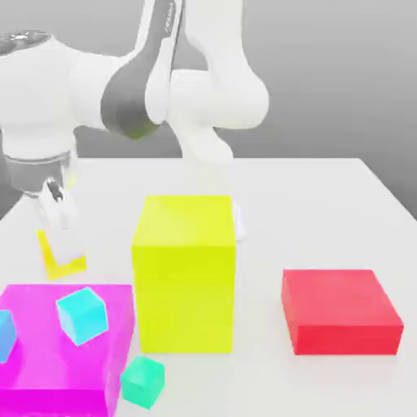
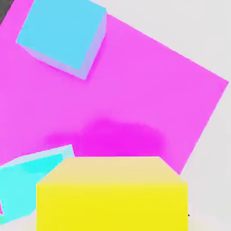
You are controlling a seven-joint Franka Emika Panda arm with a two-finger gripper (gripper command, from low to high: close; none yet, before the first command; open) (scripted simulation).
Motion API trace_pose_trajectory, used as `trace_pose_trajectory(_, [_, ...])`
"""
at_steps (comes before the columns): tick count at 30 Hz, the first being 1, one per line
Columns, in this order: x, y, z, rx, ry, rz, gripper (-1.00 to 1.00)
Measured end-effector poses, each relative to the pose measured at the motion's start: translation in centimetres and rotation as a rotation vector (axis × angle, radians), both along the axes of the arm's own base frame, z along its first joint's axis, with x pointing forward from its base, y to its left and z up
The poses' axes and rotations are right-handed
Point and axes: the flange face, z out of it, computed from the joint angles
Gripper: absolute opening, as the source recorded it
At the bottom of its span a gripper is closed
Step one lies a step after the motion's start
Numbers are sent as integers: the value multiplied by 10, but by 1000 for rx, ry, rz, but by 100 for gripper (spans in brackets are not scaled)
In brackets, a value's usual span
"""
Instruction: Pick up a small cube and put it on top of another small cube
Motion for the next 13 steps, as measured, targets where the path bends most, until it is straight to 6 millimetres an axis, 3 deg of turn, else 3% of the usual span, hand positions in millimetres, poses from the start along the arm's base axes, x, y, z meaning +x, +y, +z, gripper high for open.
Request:
trace_pose_trajectory(5, [22,18,18,12,-27,-177,-100])
trace_pose_trajectory(9, [26,20,-29,12,-29,-202,-100])
trace_pose_trajectory(10, [26,21,-37,12,-30,-202,100])
trace_pose_trajectory(13, [26,21,-37,12,-30,-202,100])
